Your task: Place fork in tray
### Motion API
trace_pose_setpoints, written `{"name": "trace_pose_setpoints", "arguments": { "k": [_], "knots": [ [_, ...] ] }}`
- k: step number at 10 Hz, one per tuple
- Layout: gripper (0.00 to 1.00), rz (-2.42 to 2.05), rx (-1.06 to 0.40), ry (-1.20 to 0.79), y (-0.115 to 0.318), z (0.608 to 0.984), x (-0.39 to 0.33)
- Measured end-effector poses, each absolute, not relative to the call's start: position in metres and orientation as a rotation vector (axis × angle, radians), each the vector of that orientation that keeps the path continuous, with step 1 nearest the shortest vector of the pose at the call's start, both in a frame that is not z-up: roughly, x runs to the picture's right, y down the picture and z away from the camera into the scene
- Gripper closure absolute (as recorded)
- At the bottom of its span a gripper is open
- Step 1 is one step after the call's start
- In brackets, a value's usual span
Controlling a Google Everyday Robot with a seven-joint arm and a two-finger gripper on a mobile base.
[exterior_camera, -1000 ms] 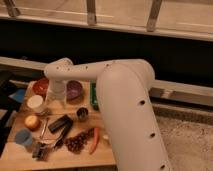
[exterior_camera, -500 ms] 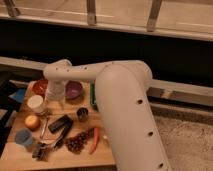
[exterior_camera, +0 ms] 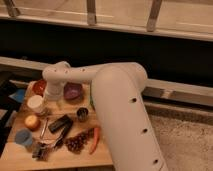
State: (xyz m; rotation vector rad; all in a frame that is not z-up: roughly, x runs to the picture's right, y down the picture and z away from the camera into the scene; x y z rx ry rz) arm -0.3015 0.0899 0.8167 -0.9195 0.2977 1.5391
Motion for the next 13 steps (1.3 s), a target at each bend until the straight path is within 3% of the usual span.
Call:
{"name": "trace_pose_setpoints", "arguments": {
  "k": [10, 13],
  "knots": [
    [0.35, 1.415, -0.96, 0.298, 0.105, 0.833, -0.36],
    [0.35, 1.403, -0.897, 0.352, 0.097, 0.845, -0.346]
  ]
}}
